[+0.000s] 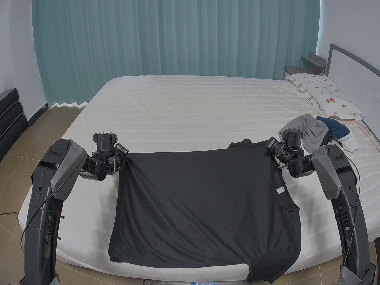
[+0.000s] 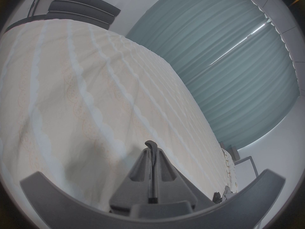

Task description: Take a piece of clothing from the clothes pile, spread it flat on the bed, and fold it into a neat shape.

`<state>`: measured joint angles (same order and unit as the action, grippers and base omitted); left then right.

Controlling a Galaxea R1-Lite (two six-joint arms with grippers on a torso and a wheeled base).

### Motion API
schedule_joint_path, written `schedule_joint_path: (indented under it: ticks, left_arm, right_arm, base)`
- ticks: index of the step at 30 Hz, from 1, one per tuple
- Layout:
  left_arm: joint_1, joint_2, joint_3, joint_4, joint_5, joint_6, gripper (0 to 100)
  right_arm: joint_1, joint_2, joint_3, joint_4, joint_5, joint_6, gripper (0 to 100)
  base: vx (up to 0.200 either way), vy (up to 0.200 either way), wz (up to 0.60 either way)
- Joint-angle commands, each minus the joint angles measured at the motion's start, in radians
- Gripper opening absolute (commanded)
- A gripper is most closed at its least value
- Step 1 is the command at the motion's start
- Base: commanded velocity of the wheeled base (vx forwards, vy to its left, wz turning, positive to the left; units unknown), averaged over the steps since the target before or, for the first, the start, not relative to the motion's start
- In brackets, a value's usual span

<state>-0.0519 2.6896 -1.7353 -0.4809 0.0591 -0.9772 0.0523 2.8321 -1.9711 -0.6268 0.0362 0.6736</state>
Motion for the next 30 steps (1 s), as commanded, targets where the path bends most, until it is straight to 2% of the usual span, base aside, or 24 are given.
schedule_joint_path:
  ticks: [1, 12, 13, 14, 15, 22, 26, 30]
  left_arm:
    - [0.000, -0.004, 0.003, 0.001, -0.004, 0.002, 0]
    - [-0.017, 0.004, 0.005, 0.010, -0.015, 0.000, 0]
    - [-0.017, 0.004, 0.003, 0.011, -0.016, -0.001, 0]
    - [-0.017, 0.006, 0.003, 0.011, -0.016, -0.001, 0]
    - [-0.017, 0.006, 0.005, 0.010, -0.015, 0.000, 100]
    - [-0.016, -0.019, 0.036, 0.015, -0.018, 0.000, 100]
    - [-0.008, -0.109, 0.152, -0.001, -0.048, 0.003, 100]
    - [0.020, -0.270, 0.350, -0.051, -0.142, 0.000, 100]
  right_arm:
    - [-0.002, 0.016, -0.011, -0.011, -0.004, 0.000, 0]
    - [-0.003, 0.027, -0.005, -0.027, -0.015, -0.005, 0]
    - [-0.002, 0.032, -0.002, -0.027, -0.016, -0.006, 100]
    - [0.000, 0.035, 0.000, -0.027, -0.016, -0.006, 100]
    - [0.001, 0.038, 0.001, -0.028, -0.016, -0.006, 100]
    - [0.001, -0.056, 0.132, -0.044, 0.001, -0.003, 100]
    - [-0.022, -0.191, 0.310, -0.056, 0.024, 0.003, 100]
    - [-0.042, -0.375, 0.601, -0.142, 0.087, 0.003, 100]
  base:
    - [0.000, 0.000, 0.00]
    - [0.000, 0.000, 0.00]
    - [0.000, 0.000, 0.00]
    - [0.000, 0.000, 0.00]
    - [0.000, 0.000, 0.00]
    - [0.000, 0.000, 0.00]
    - [0.000, 0.000, 0.00]
    - [0.000, 0.000, 0.00]
